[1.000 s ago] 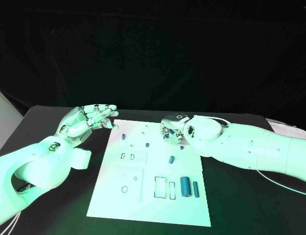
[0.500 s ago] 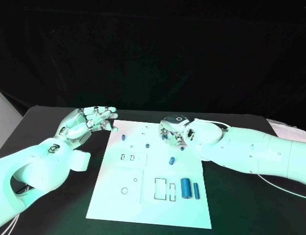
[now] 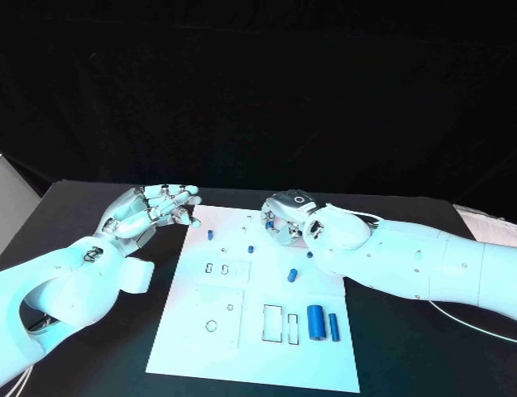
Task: Assemble the parts on the task board
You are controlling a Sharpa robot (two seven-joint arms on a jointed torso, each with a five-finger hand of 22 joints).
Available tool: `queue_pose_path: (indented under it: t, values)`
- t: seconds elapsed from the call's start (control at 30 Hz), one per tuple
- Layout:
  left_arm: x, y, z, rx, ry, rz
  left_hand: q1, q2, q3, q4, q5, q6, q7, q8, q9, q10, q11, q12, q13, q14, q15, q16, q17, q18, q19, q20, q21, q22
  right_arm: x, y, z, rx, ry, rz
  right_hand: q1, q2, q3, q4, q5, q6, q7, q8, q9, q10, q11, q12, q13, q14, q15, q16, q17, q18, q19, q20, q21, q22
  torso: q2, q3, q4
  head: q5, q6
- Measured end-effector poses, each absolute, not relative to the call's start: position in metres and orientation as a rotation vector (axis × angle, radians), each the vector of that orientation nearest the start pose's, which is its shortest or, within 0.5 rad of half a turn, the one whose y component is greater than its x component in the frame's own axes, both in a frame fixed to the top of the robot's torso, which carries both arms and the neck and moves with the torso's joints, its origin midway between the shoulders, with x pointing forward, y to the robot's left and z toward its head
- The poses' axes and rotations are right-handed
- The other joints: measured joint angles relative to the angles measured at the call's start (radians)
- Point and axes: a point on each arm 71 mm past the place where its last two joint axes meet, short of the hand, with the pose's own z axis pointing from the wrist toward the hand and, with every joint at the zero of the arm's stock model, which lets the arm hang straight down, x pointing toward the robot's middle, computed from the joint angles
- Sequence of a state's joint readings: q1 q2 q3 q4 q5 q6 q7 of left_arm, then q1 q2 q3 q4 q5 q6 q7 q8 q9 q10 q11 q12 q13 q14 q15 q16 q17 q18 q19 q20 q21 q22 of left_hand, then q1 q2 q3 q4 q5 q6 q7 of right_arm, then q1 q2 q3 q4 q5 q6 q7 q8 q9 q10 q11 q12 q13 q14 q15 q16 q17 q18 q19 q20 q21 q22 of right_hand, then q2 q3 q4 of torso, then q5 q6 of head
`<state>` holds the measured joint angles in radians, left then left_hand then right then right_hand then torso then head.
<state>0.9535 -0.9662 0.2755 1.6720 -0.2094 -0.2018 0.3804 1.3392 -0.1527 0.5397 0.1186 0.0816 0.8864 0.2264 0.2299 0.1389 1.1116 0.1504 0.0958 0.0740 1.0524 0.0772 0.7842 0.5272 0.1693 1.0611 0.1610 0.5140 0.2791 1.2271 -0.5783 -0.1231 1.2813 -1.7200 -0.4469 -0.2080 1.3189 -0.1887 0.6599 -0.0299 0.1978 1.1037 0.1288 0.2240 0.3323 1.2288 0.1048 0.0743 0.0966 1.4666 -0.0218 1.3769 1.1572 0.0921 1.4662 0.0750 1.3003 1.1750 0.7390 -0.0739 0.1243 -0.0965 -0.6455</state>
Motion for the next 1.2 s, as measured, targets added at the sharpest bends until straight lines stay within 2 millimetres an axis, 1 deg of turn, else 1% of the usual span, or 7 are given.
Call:
queue_pose_path:
  t: [0.17, 0.27, 0.5, 0.63, 0.87, 1.2]
  values:
    - [0.456, 0.227, -0.158, -0.969, 1.372, -1.702, 0.000, 0.000, 0.000, 0.000, -0.004, 0.000, 0.000, 0.000, 0.000, 0.000, 0.000, 0.000, 0.000, 0.000, 0.000, 0.000, 0.000, 0.000, 0.000, 0.000, 0.000, 0.000, 0.524, -0.127, -0.198, -0.329, 1.446, 0.458, 0.000, 0.000, 0.003, -0.003, 0.000, 0.000, 0.000, 0.000, 0.003, 0.000, 0.000, -0.002, 0.000, 0.000, 0.000, 0.000, 0.002, 0.000, 0.000, 0.000, 0.004, 0.003, 0.002, -0.0005, 0.0007, -0.001, 0.004]
    - [0.456, 0.227, -0.158, -0.967, 1.374, -1.702, 0.000, 0.000, 0.000, 0.000, -0.004, 0.000, 0.000, 0.000, 0.000, 0.000, 0.000, 0.000, 0.000, 0.000, 0.000, 0.000, 0.000, 0.000, 0.000, 0.000, 0.000, 0.000, 0.528, -0.125, -0.197, -0.318, 1.427, 0.449, 0.000, 0.000, 0.004, -0.004, -0.001, 0.000, 0.000, 0.000, 0.003, 0.000, 0.000, -0.003, 0.000, 0.000, 0.000, 0.000, 0.002, 0.000, 0.000, 0.000, 0.006, 0.004, 0.004, -0.0009, 0.0021, -0.003, 0.005]
    - [0.456, 0.227, -0.158, -0.961, 1.378, -1.703, 0.000, 0.000, 0.003, -0.003, -0.004, 0.000, 0.000, 0.000, 0.000, 0.000, 0.000, 0.000, 0.000, 0.000, 0.000, 0.000, 0.001, 0.000, 0.000, 0.000, 0.000, 0.002, 0.532, -0.116, -0.195, -0.306, 1.394, 0.443, 0.000, 0.000, 0.004, -0.004, -0.003, 0.000, 0.000, 0.004, 0.005, 0.003, 0.003, -0.007, 0.000, 0.000, 0.000, 0.000, 0.002, 0.000, 0.000, 0.000, 0.006, 0.004, 0.006, -0.0026, 0.0051, -0.005, 0.003]
    - [0.456, 0.226, -0.157, -0.958, 1.381, -1.705, 0.000, 0.000, 0.003, -0.003, -0.004, 0.000, 0.000, 0.000, 0.000, 0.000, 0.000, 0.000, 0.000, 0.000, 0.000, 0.000, 0.001, 0.000, 0.000, 0.000, 0.000, 0.002, 0.534, -0.112, -0.194, -0.303, 1.384, 0.442, 0.000, 0.000, 0.004, -0.004, -0.003, 0.000, 0.000, 0.004, 0.005, 0.003, 0.003, -0.011, 0.000, 0.000, 0.000, 0.000, 0.002, 0.000, 0.000, 0.000, 0.006, 0.004, 0.008, -0.0041, 0.0075, -0.005, 0.003]
    - [0.455, 0.226, -0.157, -0.955, 1.384, -1.705, 0.000, 0.000, 0.003, -0.003, -0.004, 0.000, 0.000, 0.000, 0.000, 0.000, 0.000, 0.000, 0.000, 0.000, 0.000, 0.000, 0.001, 0.000, 0.000, 0.000, 0.000, 0.002, 0.534, -0.106, -0.194, -0.304, 1.371, 0.450, 0.000, 0.000, 0.003, -0.004, -0.007, 0.000, 0.000, 0.004, 0.007, 0.003, 0.003, -0.010, 0.000, 0.000, 0.000, 0.004, 0.003, 0.000, 0.000, 0.000, 0.006, 0.005, 0.012, -0.0088, 0.0140, -0.006, -0.001]
    - [0.455, 0.227, -0.156, -0.950, 1.386, -1.704, 0.000, 0.000, 0.003, -0.003, -0.004, 0.000, 0.000, 0.000, 0.000, 0.000, 0.000, -0.006, 0.000, 0.000, 0.000, 0.004, 0.001, 0.000, -0.004, -0.004, 0.007, 0.004, 0.534, -0.100, -0.193, -0.306, 1.365, 0.458, 0.000, 0.000, 0.005, -0.008, -0.010, 0.000, 0.000, 0.004, 0.007, 0.003, 0.003, -0.009, 0.000, 0.000, 0.000, 0.004, 0.003, 0.000, 0.000, 0.000, 0.006, 0.006, 0.017, -0.0122, 0.0189, -0.003, -0.003]
